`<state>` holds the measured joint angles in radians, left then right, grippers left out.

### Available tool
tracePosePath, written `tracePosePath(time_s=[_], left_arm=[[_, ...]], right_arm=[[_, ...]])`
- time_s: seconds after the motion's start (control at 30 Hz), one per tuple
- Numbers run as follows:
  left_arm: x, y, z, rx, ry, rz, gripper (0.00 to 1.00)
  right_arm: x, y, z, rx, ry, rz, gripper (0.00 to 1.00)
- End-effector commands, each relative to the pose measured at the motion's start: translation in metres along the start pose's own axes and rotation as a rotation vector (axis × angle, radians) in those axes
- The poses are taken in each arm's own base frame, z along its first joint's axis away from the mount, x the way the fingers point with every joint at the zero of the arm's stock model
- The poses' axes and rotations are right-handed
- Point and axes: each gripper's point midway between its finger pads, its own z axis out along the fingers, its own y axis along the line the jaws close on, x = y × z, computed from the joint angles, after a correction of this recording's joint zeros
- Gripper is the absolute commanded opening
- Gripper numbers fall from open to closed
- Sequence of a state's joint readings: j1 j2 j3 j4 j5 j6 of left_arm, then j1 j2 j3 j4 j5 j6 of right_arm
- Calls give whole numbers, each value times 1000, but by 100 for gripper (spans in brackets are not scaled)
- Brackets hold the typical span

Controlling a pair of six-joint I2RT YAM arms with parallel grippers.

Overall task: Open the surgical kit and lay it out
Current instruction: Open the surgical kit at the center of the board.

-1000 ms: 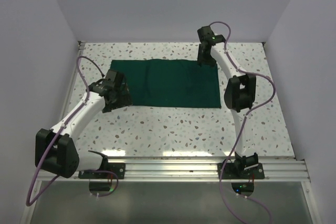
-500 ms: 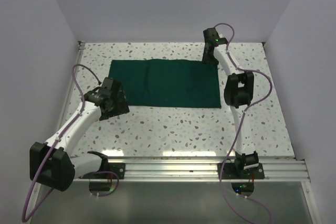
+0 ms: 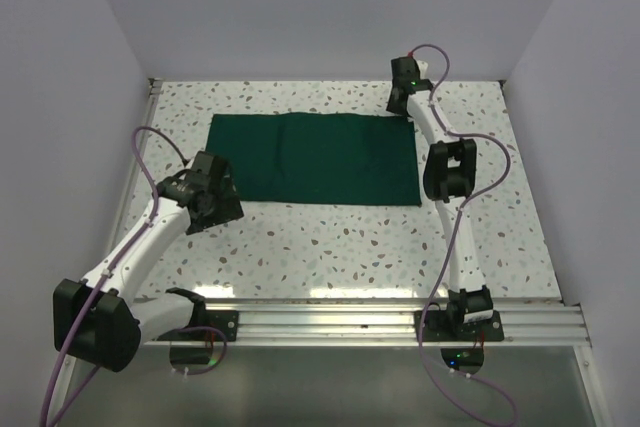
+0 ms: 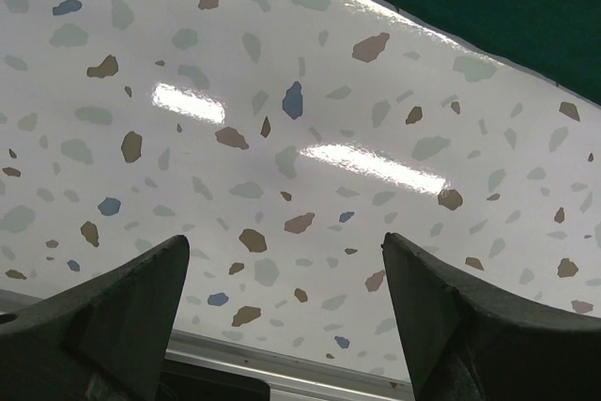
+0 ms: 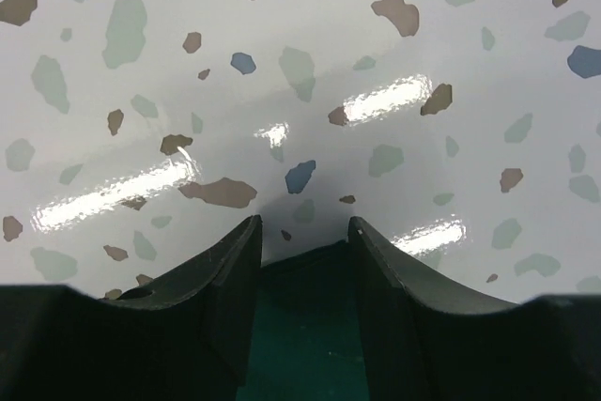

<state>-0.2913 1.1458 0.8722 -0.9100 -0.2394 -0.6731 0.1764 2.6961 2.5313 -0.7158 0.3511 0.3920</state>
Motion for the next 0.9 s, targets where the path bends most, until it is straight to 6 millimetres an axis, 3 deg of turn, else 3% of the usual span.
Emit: tracePosePath(time_s=[0.0,0.17,0.47,0.57,0.77,0.87], left_arm=[[0,7,-3,-34,-8,-23,88],[0,7,-2,-38,-5,-21,89],[0,5,-2,-28,-5,-12,89],[0,4,-1,-22,-4,-5,89],[0,3,-1,-11,0,5,89],[1,2,-1,-7,3,11,89]], right_arm=[[-22,5,4,0,-84,43,47],[-2,-1,10,28,-34,40,49],[1,-20,-20,77,5,16,53],[4,-20,-20,74,15,11,49],[18,-14,-15,58,56,33,29],[27,-11,-13,61,72,27,25]])
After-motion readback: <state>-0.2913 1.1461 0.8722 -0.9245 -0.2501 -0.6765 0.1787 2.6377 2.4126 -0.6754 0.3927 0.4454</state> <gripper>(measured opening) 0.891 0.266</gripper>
